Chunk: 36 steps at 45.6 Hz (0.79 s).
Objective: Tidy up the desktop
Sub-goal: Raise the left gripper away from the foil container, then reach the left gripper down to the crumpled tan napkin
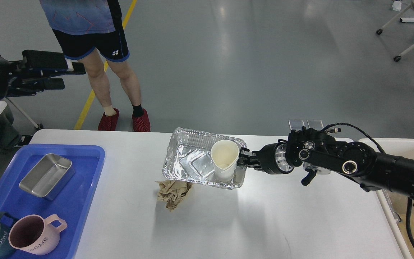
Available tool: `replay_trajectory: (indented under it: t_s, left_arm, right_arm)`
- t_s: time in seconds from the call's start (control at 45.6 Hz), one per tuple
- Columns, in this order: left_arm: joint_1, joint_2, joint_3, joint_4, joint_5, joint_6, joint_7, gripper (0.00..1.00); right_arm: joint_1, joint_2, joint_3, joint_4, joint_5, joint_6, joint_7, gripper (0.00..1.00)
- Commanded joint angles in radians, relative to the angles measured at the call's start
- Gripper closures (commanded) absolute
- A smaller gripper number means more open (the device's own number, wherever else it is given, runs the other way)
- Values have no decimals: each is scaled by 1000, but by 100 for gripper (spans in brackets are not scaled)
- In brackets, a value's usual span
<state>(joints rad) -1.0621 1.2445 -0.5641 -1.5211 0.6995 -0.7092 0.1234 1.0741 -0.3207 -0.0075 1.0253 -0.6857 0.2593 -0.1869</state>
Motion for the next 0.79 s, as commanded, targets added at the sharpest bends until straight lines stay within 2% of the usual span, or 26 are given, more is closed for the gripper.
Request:
replay_trajectory:
  t_s: [0.0,0.132,0.263,0.373,0.636,0.767]
  left_arm:
    - [27,58,-2,2,-26,2,-44,15]
    - [39,62,13,9,-28,5,-56,14]
    - [119,32,30,9,-26,16,-45,14]
    - [194,-25,39,10,-14,40,-38,14]
    - [347,-220,46,64,110,177,-31,14]
    - [416,-304,46,64,192,201,5,14]
  right_arm:
    - [0,-1,0,-1,0,-2,0,100]
    - [-3,0,0,-2,0,-2,0,100]
    - [-3,0,0,-2,0,-2,0,100]
    - [-9,-1,0,-4,0,-3,0,100]
    - [-16,-1,6,-4,0,-3,0,100]
    - [-16,-1,11,-4,0,-3,0,100]
